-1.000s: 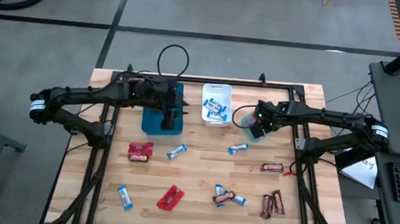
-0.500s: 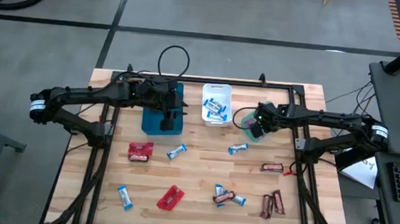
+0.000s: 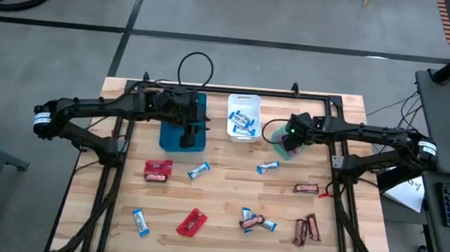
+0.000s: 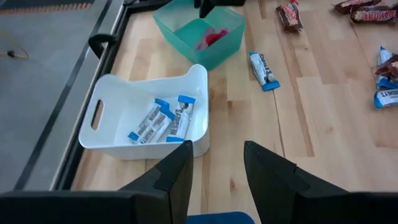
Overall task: Sort candy
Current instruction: Put the white chocolate into the white bin
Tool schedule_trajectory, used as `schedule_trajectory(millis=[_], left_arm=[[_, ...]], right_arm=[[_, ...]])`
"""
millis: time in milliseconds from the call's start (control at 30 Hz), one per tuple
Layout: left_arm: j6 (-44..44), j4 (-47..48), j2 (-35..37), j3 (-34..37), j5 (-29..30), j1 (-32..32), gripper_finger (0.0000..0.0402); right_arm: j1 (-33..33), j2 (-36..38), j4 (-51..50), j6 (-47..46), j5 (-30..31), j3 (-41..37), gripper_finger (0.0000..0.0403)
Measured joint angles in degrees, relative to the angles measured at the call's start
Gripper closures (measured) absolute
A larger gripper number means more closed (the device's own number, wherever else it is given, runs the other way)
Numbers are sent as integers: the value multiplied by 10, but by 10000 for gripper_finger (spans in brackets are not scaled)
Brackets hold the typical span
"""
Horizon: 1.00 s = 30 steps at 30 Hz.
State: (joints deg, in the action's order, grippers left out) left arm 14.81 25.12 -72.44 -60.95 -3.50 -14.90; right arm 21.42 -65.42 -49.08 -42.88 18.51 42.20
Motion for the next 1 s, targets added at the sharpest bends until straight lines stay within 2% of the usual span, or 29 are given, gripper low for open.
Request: schedule_trajectory(millis=[300,600,800,1000], left_arm=[[-65,12,0,20,-1,17,274],[-114,-19,0,54,-2,58,274],[-131,-41,0,58,-2,79,274],[-147,-93,0,83,-1,100,274]], right_arm=[[-10,4,2,91,-23,62,263],[-79,4,5,278,-139,103,274],[-163,-6,20,335,-133,108,257],[-230,-46,27,357,-91,108,212]])
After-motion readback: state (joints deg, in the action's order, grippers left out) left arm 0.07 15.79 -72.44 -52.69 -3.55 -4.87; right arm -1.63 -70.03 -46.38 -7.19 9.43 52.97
